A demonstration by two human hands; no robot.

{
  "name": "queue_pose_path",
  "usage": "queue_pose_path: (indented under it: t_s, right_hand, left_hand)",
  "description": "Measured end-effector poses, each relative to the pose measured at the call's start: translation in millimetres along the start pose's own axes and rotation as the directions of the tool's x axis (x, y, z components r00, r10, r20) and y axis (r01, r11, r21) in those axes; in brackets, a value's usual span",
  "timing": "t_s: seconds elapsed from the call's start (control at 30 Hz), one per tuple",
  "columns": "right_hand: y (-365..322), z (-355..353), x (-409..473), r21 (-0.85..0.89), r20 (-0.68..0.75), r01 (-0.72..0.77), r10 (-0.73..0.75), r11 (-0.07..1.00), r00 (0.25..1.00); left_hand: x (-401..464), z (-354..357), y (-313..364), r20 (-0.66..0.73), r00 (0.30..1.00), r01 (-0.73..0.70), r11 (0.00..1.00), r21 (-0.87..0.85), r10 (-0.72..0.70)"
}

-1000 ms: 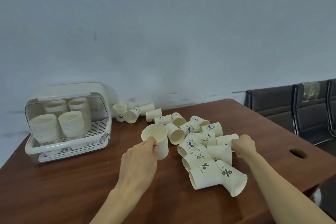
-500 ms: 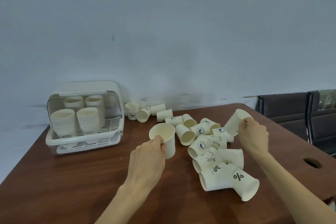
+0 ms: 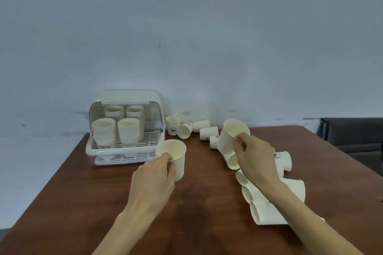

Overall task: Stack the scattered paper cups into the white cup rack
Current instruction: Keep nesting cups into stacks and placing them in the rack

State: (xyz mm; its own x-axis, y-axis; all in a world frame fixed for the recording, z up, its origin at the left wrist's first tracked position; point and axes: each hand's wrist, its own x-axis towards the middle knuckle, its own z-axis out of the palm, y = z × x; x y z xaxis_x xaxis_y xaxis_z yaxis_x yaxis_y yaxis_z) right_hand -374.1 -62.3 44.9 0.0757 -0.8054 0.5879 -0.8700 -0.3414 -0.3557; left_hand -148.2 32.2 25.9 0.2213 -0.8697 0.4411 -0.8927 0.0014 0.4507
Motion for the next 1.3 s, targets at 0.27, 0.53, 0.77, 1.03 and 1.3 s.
queue_pose_path:
  t_s: [0.27,0.53,0.77,1.03,1.3]
  right_hand:
    - [-54,32,-16,0.036,0.05,0.169,-0.17,0.985,0.984]
    - [-122,76,1,0.111,0.156,0.289,-0.304,0.951,0.94]
    - [-194,121,63,0.106,0.137,0.365,-0.377,0.925,0.916]
    - [-234,175,106,0.075,0.226,0.359,-0.367,0.93,0.902]
    - [-236,210,106,-0.013,0.37,0.332,-0.304,0.943,0.878]
  left_hand:
    - [-14,-19,-41,-0.057,0.994,0.095,0.995,-0.039,-0.097]
    - [-11,-35,-67,-0.084,0.98,0.179,0.983,-0.029,-0.18]
    - [3,-50,-82,-0.138,0.963,0.231,0.973,-0.014,-0.23]
    - [11,-55,-101,-0.13,0.952,0.28,0.96,-0.006,-0.279]
    - [17,-55,-130,-0.137,0.941,0.313,0.95,-0.006,-0.311]
